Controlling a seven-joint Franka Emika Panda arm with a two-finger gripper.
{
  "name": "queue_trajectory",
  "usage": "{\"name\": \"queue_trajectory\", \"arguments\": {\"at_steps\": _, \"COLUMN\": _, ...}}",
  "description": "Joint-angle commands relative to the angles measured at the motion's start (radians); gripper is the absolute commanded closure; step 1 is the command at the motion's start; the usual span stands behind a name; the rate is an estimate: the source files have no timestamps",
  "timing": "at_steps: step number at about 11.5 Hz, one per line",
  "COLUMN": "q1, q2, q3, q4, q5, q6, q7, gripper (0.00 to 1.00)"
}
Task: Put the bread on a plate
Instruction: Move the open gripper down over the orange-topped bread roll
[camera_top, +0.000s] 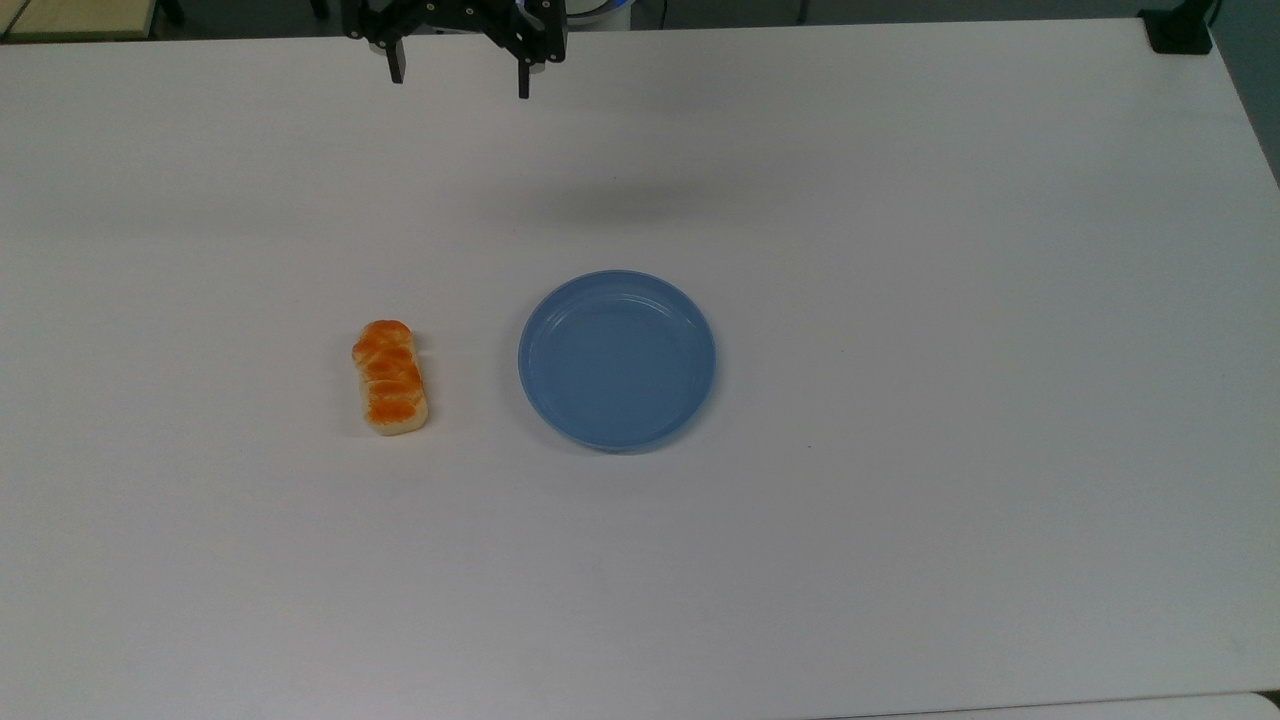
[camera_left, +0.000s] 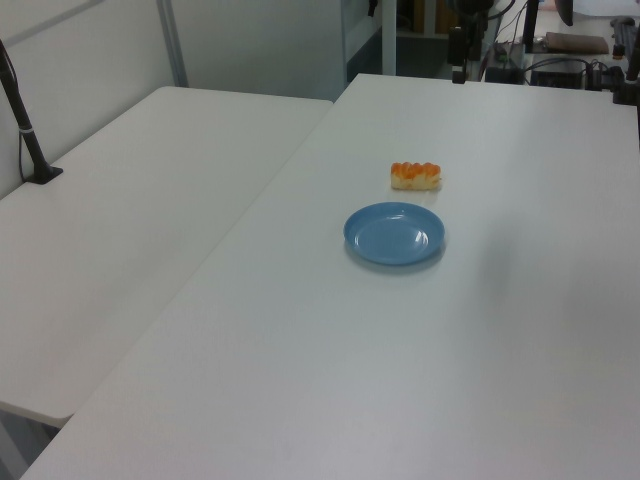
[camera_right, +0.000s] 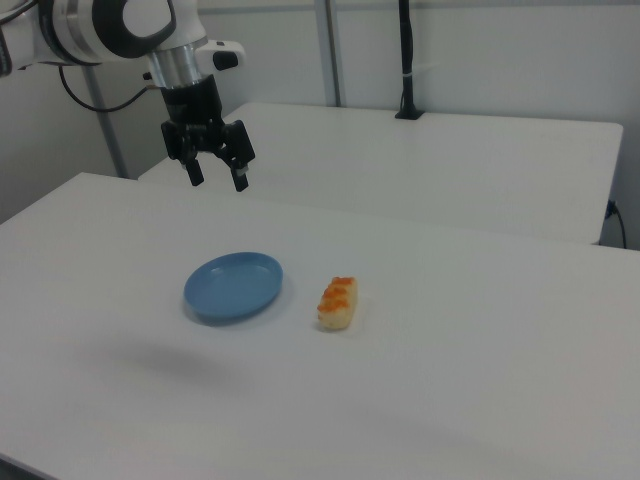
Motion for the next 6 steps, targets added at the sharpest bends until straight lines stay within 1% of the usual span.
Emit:
{"name": "queue_trajectory", "arguments": {"at_steps": 1, "q1": -0.006, "q2": -0.036, "q3": -0.011, "q4": -0.045, "q5": 0.032, "q6": -0.007, "q7": -0.027, "gripper": 0.00}}
{"name": "queue_trajectory", "arguments": {"at_steps": 5, "q1": -0.008, "q2": -0.033, "q3": -0.011, "q4": -0.045, "q5": 0.040, "q6": 0.001, "q7": -0.047, "gripper": 0.00}}
{"name": "queue_trajectory", "arguments": {"at_steps": 6, "q1": -0.021, "q2": -0.033, "q3": -0.013, "q4": -0.045, "q5": 0.065, "q6": 0.003, "q7": -0.076, "gripper": 0.00}}
